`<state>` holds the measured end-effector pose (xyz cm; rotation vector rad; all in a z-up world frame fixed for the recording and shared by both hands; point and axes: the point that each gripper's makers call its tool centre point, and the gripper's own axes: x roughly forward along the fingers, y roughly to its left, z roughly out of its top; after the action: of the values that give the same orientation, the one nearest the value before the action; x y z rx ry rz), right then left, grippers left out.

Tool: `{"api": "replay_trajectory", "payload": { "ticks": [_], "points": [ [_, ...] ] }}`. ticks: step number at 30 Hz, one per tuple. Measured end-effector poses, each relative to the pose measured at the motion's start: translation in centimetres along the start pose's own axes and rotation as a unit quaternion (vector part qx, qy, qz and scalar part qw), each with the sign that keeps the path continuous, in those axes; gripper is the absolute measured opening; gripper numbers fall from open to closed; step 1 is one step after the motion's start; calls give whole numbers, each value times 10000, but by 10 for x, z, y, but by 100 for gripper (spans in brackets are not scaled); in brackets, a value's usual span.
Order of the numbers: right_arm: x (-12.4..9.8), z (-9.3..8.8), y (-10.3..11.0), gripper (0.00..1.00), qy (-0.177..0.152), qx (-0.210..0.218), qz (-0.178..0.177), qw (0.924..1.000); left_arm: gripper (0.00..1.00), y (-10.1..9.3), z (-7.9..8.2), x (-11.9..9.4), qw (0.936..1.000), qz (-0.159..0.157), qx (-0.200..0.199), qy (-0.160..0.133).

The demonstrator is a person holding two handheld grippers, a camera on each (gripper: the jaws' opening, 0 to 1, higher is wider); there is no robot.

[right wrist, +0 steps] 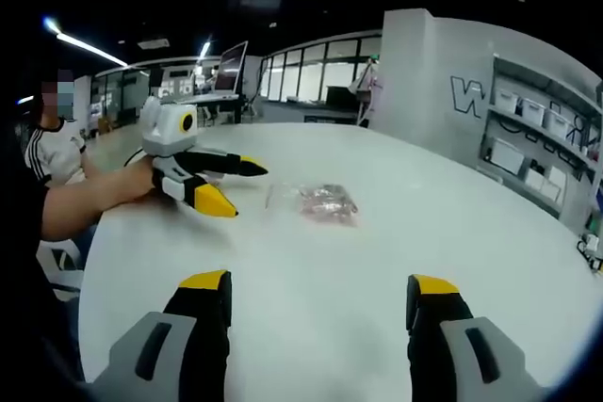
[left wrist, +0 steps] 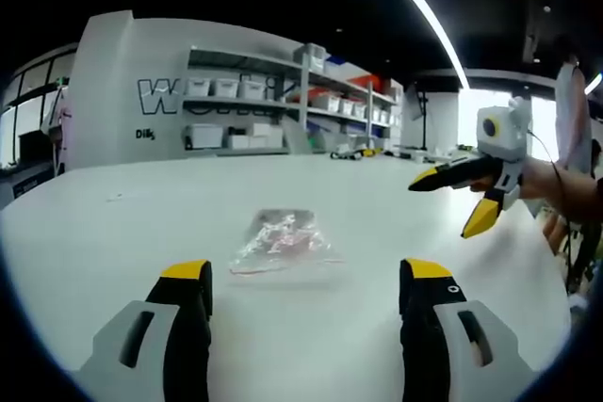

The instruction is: Open the resealable bag by pulling the two sides of the seal apart until the entire bag opening is separated and visibly accessible.

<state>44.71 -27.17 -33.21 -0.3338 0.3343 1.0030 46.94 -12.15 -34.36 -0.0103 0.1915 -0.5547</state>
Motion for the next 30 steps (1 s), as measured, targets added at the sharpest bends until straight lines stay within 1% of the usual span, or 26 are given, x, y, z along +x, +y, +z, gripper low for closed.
{"api": "replay_trajectory", "payload": {
  "ticks": [4,10,15,21,30],
  "points": [
    [4,3,1,76,-32,-11,25,10000,80,0,1,0,10000,1,-23,-16],
    [14,3,0,74,12,-33,54,10000,80,0,1,0,10000,-8,-54,-39],
    [18,9,-2,74,-77,-30,73,9999,79,1,2,0,10000,-10,-63,-39],
    [23,11,0,73,-78,-23,143,9999,79,2,2,-1,9999,-10,-110,-61],
    [26,12,-2,73,-72,-34,146,9999,78,3,1,0,9999,3,-100,-35]
  ]
}}
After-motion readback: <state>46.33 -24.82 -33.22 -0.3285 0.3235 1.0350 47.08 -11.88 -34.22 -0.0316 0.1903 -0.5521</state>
